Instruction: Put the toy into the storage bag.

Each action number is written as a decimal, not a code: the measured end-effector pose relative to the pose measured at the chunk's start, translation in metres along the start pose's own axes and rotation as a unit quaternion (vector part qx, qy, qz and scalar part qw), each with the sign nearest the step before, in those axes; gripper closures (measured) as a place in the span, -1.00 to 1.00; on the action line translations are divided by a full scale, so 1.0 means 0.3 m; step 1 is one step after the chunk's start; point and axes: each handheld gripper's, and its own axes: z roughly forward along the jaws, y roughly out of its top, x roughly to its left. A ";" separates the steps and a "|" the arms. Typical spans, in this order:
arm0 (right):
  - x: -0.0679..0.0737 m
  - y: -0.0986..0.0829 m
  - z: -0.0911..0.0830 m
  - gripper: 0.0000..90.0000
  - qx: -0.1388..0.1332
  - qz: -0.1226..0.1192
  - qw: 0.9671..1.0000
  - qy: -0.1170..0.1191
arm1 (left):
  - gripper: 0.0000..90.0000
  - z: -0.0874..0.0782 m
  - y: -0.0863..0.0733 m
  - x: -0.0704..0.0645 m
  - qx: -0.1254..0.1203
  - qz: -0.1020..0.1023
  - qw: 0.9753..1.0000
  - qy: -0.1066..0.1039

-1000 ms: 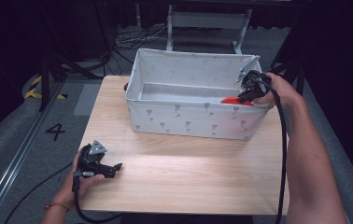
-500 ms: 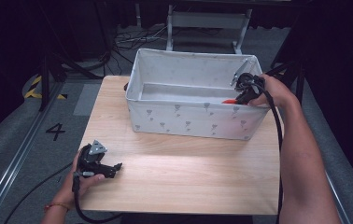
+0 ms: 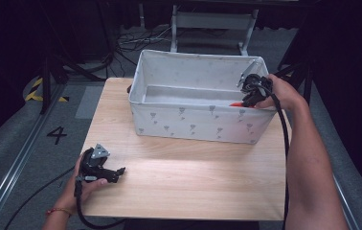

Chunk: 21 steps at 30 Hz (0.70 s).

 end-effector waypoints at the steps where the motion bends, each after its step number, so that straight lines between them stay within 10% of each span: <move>1: -0.004 -0.003 -0.004 0.68 -0.012 -0.005 1.000 -0.006 | -0.99 0.000 0.000 0.001 0.001 0.001 1.000 0.000; 8: -0.002 -0.023 -0.028 0.64 -0.080 0.039 0.996 -0.024 | -0.98 -0.001 -0.001 -0.001 -0.001 0.000 1.000 0.003; 21: 0.018 -0.080 -0.052 0.31 -0.176 0.110 0.978 -0.033 | -0.98 -0.001 -0.001 -0.001 0.000 -0.001 1.000 0.002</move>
